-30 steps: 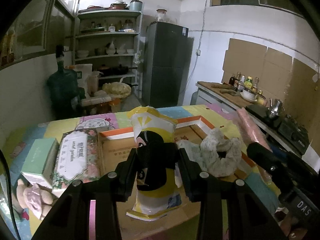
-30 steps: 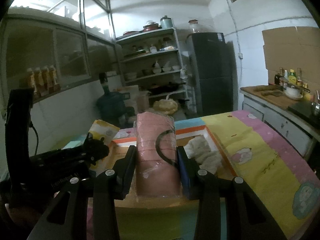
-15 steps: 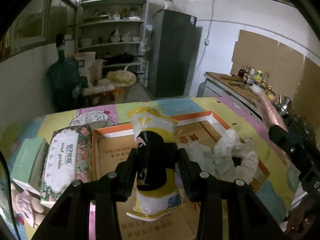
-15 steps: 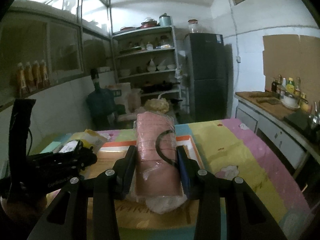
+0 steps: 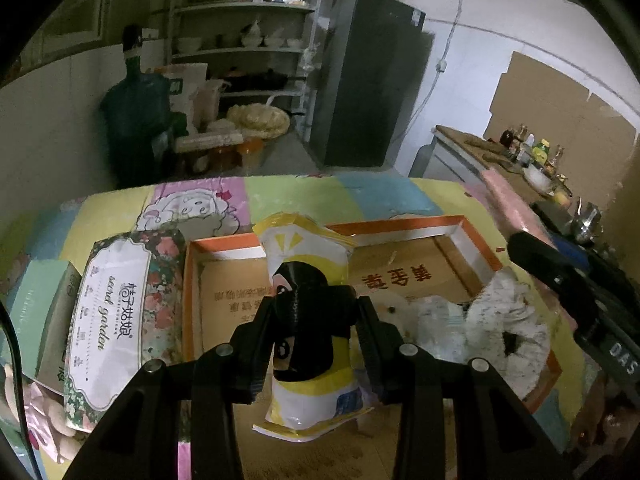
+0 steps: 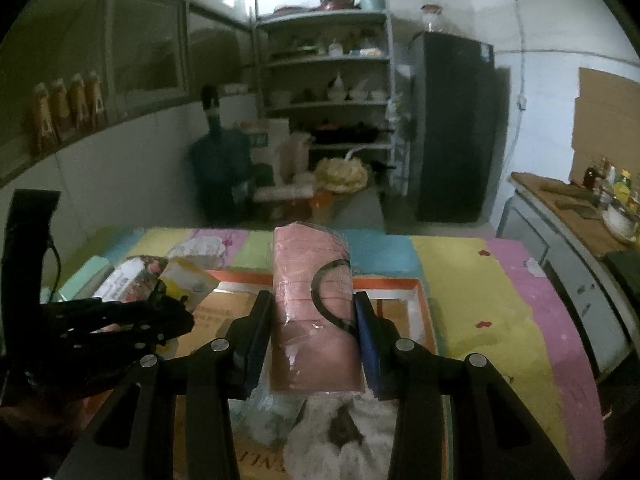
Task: Organize soft objects
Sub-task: 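Carry the pink towel and yellow-and-black doll over the cardboard box with both tools, then open both tools to drop the towel and doll into the box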
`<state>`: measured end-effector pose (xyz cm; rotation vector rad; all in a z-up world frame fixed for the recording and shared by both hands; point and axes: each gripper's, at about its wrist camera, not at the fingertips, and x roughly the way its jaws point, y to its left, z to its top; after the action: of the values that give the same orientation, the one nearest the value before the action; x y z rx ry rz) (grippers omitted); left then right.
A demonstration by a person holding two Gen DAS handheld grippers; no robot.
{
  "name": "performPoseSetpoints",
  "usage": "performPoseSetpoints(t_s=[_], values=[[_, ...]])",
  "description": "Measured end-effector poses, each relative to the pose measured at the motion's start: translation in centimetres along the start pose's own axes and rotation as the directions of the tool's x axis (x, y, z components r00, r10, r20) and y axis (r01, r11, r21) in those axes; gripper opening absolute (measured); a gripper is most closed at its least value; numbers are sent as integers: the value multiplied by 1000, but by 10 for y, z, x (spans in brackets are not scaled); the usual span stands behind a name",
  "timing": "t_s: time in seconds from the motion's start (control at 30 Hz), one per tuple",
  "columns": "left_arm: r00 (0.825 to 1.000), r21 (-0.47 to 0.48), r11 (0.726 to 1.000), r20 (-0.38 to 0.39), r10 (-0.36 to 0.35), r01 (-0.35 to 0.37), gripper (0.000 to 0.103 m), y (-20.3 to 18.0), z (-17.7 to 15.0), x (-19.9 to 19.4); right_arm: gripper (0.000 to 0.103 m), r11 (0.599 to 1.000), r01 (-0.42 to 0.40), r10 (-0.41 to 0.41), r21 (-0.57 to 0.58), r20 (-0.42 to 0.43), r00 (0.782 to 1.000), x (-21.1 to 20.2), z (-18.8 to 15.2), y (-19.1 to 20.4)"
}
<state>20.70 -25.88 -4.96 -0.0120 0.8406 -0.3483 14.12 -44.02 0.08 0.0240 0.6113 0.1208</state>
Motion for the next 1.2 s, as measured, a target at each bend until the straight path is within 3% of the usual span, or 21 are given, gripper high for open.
performPoseSetpoints(t_s=[0.6, 0.97, 1.2], values=[[998, -18, 1000, -69, -12, 10, 40, 2, 0, 28, 41, 1000, -7, 4, -21, -157, 988, 66, -3, 0], [990, -28, 999, -137, -29, 26, 40, 3, -2, 46, 41, 999, -14, 7, -33, -208, 978, 80, -8, -3], [993, -6, 1000, -120, -2, 1, 42, -1, -1, 44, 42, 999, -21, 8, -47, -253, 967, 89, -8, 0]])
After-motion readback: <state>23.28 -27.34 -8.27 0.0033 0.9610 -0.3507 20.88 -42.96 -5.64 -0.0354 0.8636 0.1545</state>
